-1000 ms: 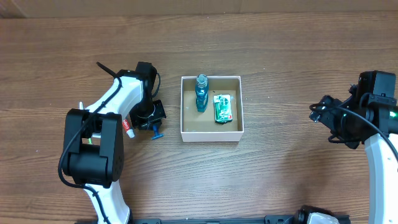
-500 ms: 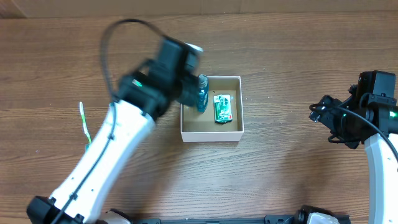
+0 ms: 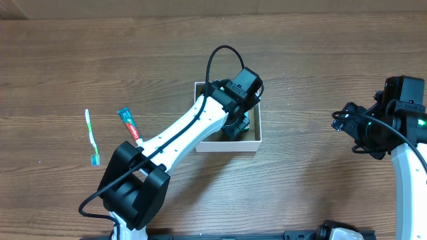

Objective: Pack container
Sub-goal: 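Lower the blue razor into the box and release it, then grasp the Colgate toothpaste tube with the left gripper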

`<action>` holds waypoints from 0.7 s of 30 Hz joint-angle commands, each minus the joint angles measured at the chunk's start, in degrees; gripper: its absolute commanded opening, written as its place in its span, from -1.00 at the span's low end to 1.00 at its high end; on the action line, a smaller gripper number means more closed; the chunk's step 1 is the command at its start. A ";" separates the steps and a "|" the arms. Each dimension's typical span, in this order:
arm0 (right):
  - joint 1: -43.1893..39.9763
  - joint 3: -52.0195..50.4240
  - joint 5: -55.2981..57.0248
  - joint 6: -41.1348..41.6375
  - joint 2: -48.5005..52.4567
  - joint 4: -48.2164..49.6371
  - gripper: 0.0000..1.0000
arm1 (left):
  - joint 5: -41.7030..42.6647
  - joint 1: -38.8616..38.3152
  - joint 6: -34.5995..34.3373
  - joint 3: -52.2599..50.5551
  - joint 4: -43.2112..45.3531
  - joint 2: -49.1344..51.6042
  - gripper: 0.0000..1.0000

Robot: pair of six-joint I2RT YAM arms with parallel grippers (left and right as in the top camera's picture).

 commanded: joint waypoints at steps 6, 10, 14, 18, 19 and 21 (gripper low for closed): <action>-0.22 -0.24 0.09 -1.09 -0.68 0.94 0.78 | -12.02 8.68 -26.82 15.06 -18.10 -16.70 0.67; -0.22 -0.24 0.09 -1.09 -0.68 0.92 0.78 | -9.14 24.37 -37.33 8.48 -19.67 -17.73 0.77; -0.22 -0.24 0.07 -1.09 -0.68 0.94 0.78 | -1.97 35.56 -37.66 -9.75 -8.85 -17.62 0.94; -0.20 -0.24 0.04 -1.07 -0.68 0.92 0.78 | 6.08 44.74 -36.20 -24.33 2.73 -14.03 0.96; -0.20 -0.24 0.07 -1.09 -0.66 0.94 0.78 | 6.23 45.83 -34.86 -25.05 3.82 -12.68 0.95; -0.20 -0.24 0.07 -1.09 -0.68 0.94 0.78 | 6.23 46.03 -33.51 -25.05 5.62 -10.54 0.97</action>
